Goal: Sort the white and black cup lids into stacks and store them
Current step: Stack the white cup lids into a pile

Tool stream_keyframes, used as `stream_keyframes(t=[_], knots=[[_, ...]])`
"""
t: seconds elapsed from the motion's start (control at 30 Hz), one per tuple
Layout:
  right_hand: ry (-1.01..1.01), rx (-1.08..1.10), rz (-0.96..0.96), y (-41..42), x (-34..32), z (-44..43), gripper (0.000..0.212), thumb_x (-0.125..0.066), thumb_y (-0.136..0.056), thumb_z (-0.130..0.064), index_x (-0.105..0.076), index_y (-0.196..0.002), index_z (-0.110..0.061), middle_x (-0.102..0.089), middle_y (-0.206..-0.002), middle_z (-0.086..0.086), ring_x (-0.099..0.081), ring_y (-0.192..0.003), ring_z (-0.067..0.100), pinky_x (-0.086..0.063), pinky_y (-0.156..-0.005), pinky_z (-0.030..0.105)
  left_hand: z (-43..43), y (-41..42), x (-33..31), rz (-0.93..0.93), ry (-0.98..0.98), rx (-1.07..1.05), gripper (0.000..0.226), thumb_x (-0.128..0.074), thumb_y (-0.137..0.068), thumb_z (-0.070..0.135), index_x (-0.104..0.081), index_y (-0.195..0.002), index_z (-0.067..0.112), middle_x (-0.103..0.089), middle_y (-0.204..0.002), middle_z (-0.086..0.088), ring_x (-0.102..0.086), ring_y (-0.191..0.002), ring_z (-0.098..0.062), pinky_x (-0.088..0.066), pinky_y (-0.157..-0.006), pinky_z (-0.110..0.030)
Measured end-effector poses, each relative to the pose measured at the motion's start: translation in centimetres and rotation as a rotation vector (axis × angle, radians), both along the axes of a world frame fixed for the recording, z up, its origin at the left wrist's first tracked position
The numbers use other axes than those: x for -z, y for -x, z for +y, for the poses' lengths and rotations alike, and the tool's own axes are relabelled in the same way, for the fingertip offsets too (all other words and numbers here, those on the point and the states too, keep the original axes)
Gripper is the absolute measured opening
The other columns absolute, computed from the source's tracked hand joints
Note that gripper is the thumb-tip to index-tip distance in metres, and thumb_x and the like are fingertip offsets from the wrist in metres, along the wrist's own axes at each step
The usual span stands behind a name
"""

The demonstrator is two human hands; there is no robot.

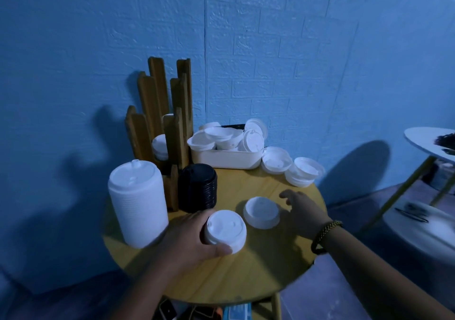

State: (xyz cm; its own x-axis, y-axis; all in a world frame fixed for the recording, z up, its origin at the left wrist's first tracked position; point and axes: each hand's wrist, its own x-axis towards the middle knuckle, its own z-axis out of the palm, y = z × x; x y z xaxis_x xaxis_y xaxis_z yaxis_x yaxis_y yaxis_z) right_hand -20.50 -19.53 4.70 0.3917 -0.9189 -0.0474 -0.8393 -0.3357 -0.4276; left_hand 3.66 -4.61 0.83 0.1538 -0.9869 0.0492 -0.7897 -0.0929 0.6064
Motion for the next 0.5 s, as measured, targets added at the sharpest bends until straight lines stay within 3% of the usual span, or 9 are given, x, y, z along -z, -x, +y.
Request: stream_keyframes(t=[0.07,0.13,0.23,0.33,0.4,0.5], knots=[[0.047,-0.211,0.095,-0.3,-0.2,0.2,0.071,-0.067,-0.092,-0.018,-0.031,-0.151,-0.033,-0.017,-0.163,-0.001,-0.023,-0.147,0.021,-0.038,-0.114,0.042,0.2,-0.1,-0.1,-0.004,0.006,-0.001,0.091,-0.077,-0.072,0.069,-0.034,-0.149,0.046,-0.045,-0.137,0.027,-0.043,-0.117,0.002,-0.041,-0.094,-0.025],[0.008,-0.370,0.173,-0.7,-0.3,0.5,0.079,-0.068,-0.091,-0.018,-0.025,-0.154,-0.038,-0.002,-0.166,-0.009,-0.008,-0.151,0.019,-0.027,-0.120,0.047,0.3,-0.2,-0.2,-0.023,0.005,0.006,0.092,-0.077,-0.072,0.070,-0.034,-0.150,0.045,-0.047,-0.141,0.024,-0.044,-0.121,-0.001,-0.043,-0.099,-0.028],[-0.067,-0.377,0.147,-1.0,0.1,0.5,0.065,-0.063,-0.095,-0.024,-0.033,-0.152,-0.030,-0.018,-0.162,-0.008,-0.027,-0.147,0.016,-0.028,-0.118,0.033,0.3,-0.2,-0.1,-0.041,-0.001,-0.003,0.098,-0.076,-0.069,0.075,-0.031,-0.151,0.045,-0.047,-0.145,0.020,-0.046,-0.128,-0.006,-0.043,-0.101,-0.031],[0.031,-0.258,0.106,-1.2,0.4,0.9,0.069,-0.068,-0.089,-0.046,-0.038,-0.148,-0.031,-0.037,-0.148,-0.003,-0.042,-0.131,0.017,-0.041,-0.109,0.034,0.2,-0.3,0.2,-0.038,-0.009,-0.008,0.101,-0.075,-0.067,0.076,-0.030,-0.151,0.045,-0.048,-0.147,0.017,-0.046,-0.128,-0.007,-0.042,-0.099,-0.031],[0.074,-0.199,0.108,-1.4,0.7,1.5,0.077,-0.069,-0.082,-0.058,-0.037,-0.148,-0.035,-0.037,-0.143,-0.002,-0.037,-0.131,0.019,-0.041,-0.108,0.038,0.1,-0.3,0.3,-0.046,-0.010,-0.007,0.098,-0.076,-0.068,0.075,-0.033,-0.150,0.043,-0.048,-0.146,0.016,-0.045,-0.128,-0.008,-0.041,-0.099,-0.031],[0.015,-0.218,0.109,-2.1,1.1,1.9,0.087,-0.069,-0.079,-0.064,-0.026,-0.151,-0.040,-0.018,-0.159,-0.004,-0.018,-0.146,0.023,-0.031,-0.115,0.048,0.1,-0.2,0.1,-0.052,-0.007,-0.003,0.094,-0.077,-0.070,0.072,-0.036,-0.148,0.042,-0.049,-0.145,0.016,-0.045,-0.126,-0.007,-0.041,-0.097,-0.031]])
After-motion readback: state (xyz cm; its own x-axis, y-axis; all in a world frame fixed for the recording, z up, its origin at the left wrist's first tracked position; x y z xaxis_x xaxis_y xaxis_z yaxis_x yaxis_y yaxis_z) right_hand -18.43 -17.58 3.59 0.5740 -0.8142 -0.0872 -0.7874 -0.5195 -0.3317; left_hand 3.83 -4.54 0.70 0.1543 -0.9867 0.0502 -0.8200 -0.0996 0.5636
